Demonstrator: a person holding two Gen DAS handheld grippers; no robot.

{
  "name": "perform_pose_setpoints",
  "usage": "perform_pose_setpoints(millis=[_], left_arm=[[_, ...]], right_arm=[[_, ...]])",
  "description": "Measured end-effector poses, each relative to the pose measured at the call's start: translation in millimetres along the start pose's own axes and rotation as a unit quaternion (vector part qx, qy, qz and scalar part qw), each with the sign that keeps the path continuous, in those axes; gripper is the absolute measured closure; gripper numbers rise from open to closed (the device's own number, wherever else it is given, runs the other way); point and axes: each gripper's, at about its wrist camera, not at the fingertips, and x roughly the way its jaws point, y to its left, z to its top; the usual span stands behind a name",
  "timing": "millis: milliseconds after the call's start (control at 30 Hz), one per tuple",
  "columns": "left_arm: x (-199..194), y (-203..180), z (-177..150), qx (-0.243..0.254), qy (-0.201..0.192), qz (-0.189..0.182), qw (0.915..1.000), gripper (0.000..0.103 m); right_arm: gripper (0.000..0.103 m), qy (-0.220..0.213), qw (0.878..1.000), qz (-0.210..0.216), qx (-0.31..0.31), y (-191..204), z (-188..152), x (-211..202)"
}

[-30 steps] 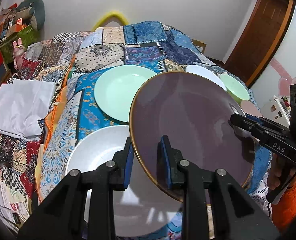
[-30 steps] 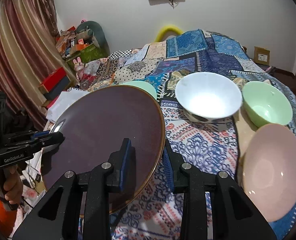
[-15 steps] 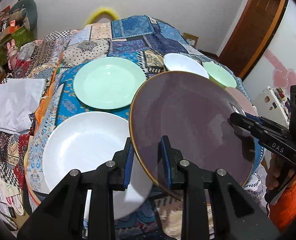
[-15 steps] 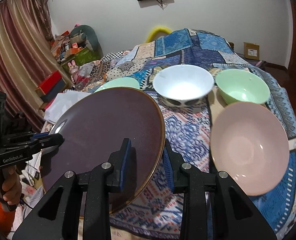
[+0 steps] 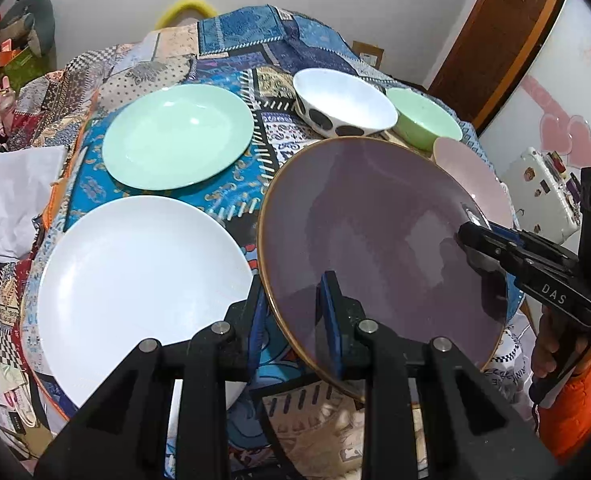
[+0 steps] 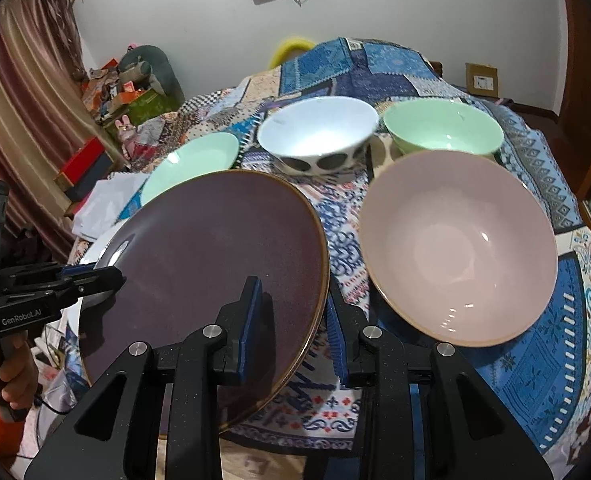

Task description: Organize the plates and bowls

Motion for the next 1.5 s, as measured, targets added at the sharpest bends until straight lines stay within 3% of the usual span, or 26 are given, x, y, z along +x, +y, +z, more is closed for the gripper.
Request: perform_pose_setpoints(millis=[500,800,1167,1367,1500], left_arm=[[44.8,-1.2,5.5,-0.002,0.038,0.002,0.9993,0.077],[62.1,5.7,6.3,-0.016,0.055,0.0,0.9984,0.076],[50.7,-2.8,4.1,0.01,0.032,0.028,0.999,0.076],[30.6,-8.7,3.4,0.019,0.01,0.034,0.9992,0.061],[7.1,-12.1,3.4,0.025,-0.023,0.042,0.9985,0.047]], right_arm=[[0.075,0.025,1.0,-0.009,0.017,-20.8,-8.2,23.4],[0.075,0.027,0.999,-0.042,-0.007,-15.8,-12.5,28.5],[0.072,0.034,0.999,-0.036,0.011,-19.8,-15.7,25.5],[0.069,0.016,0.999,-0.037,0.004,-12.3,-11.9,8.3],[0.056,0.0,0.999,-0.039,-0.006,-1.4,-7.5,-2.2]])
